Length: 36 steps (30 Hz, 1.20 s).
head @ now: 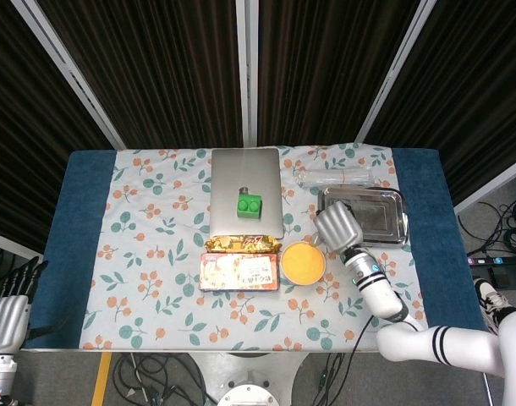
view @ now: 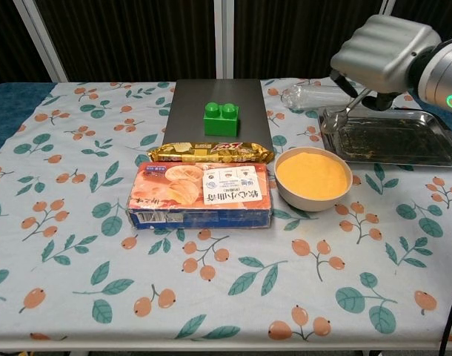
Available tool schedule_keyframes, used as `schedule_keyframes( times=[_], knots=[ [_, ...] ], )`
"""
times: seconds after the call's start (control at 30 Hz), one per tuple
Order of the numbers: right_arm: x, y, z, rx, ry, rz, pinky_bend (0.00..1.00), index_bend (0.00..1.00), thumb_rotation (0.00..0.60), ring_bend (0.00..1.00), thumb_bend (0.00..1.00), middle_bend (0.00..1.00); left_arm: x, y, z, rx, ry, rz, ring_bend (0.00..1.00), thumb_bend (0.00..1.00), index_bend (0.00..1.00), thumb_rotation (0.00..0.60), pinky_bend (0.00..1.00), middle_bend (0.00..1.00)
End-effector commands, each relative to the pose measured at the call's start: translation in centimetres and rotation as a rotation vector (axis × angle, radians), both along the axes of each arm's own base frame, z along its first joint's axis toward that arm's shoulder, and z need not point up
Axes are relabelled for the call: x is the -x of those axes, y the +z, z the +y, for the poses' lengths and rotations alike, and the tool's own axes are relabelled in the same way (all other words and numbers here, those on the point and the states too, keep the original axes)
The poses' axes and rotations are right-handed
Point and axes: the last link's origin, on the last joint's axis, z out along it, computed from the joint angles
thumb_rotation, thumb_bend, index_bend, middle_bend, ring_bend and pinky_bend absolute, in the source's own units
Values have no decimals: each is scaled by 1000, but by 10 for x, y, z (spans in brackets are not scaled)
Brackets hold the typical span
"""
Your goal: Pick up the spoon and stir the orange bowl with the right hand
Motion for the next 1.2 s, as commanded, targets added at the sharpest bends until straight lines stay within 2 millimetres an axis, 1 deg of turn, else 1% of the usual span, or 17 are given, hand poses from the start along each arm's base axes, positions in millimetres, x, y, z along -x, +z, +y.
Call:
schedule_keyframes(
  times=[0.03,0.2,0.3,0.5,0.63,0.7,0.73,0.8,0.83,0.87,0.93,0.97,1.1,1.2],
  knots=[
    [21,15,-14,37,-124,-81,993,894,600,919,510,966,-2,0,1,4,-4,3,30,106,111,600,68,78],
    [50,14,-26,50,-255,-130,993,873,600,919,508,966,-5,0,1,8,-3,4,30,107,111,600,68,78],
    [67,7,-33,58,-329,-156,993,854,600,918,506,966,-5,1,0,10,2,7,30,107,111,600,68,78],
    [86,-10,-42,55,-434,-205,993,810,600,918,502,966,-5,1,0,13,11,10,30,107,111,600,68,78],
    [92,-21,-45,57,-484,-234,993,778,600,917,475,966,-5,0,-1,16,14,9,30,107,111,600,69,78],
    [95,-25,-47,58,-503,-240,993,737,600,917,445,966,-5,0,-1,15,15,8,30,107,111,600,69,78],
    [96,-26,-47,62,-513,-238,993,701,600,917,425,965,-4,0,-1,15,16,8,30,107,111,600,68,78],
    [99,-28,-48,69,-528,-237,993,592,600,917,349,964,-4,1,-1,15,16,9,30,107,111,600,68,78],
    [100,-28,-49,72,-532,-241,993,553,600,917,313,963,-4,1,-1,14,17,8,30,107,111,600,68,78],
    [101,-27,-49,75,-536,-245,993,506,600,916,255,963,-3,1,-2,14,18,8,30,107,111,600,68,78],
    [101,-25,-49,83,-540,-257,993,449,600,916,158,963,-3,1,-2,14,20,7,30,107,111,600,68,78],
    [101,-23,-49,86,-543,-263,993,433,600,916,125,963,-3,0,-2,15,19,7,30,107,111,600,68,78],
    [104,-8,-46,108,-554,-312,993,400,600,916,72,963,-3,0,-1,13,13,3,30,107,111,600,69,78],
    [107,11,-40,126,-554,-375,993,390,600,916,62,963,-3,1,0,8,10,3,30,107,111,600,68,78]
  ],
)
